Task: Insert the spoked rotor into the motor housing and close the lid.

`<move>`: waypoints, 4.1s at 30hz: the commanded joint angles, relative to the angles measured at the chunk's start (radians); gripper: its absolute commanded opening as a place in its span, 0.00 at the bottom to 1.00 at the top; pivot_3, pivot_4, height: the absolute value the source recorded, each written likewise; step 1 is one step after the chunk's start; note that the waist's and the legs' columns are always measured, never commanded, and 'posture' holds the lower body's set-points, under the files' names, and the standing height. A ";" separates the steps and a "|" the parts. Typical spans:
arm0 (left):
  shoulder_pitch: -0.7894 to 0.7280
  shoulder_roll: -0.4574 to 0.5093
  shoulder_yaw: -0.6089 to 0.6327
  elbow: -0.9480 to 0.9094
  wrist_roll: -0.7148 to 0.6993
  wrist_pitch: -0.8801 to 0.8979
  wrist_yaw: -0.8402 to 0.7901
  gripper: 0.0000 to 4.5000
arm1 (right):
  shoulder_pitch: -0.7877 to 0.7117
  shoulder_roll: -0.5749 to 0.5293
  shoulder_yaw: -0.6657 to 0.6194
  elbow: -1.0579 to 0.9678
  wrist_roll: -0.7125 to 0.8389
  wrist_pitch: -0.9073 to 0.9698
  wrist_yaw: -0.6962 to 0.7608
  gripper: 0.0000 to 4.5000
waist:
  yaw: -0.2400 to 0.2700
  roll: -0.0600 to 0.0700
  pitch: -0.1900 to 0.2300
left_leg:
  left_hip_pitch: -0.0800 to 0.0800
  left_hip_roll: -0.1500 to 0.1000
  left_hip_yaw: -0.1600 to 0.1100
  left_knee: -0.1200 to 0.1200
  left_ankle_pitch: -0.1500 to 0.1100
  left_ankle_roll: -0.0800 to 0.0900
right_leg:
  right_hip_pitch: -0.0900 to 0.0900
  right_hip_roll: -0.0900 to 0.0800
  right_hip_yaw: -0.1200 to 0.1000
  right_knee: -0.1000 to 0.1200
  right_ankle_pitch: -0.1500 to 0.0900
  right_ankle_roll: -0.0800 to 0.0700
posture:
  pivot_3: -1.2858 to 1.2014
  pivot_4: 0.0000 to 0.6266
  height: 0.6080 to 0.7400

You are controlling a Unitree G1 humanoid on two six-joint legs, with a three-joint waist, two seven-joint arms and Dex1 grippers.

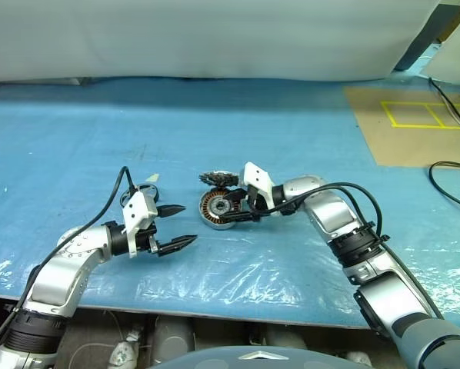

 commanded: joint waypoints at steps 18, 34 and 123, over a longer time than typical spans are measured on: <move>-0.015 0.002 0.001 0.002 0.001 -0.024 -0.013 0.90 | 0.000 0.037 -0.005 -0.024 0.024 -0.008 -0.036 0.00 | 0.000 0.000 0.000 | 0.000 0.000 0.000 -0.001 0.000 0.000 | 0.000 0.000 0.000 0.000 0.000 0.000 | 0.52 0.24 1.00; 0.003 0.001 -0.005 -0.022 -0.001 -0.011 -0.004 0.90 | 0.031 0.069 -0.006 0.015 0.000 0.024 -0.116 0.00 | -0.001 0.000 0.000 | 0.000 0.000 0.000 -0.001 0.000 0.000 | 0.000 0.000 0.000 0.000 0.000 0.000 | 0.52 0.24 1.00; -0.141 0.266 0.227 0.081 -0.132 0.195 -0.059 0.90 | 0.174 -0.173 -0.174 -0.283 0.239 0.243 -0.052 0.00 | 0.003 0.001 0.000 | 0.000 -0.001 0.001 -0.005 0.000 0.000 | -0.002 0.000 0.000 -0.002 0.001 0.002 | 0.52 0.24 1.00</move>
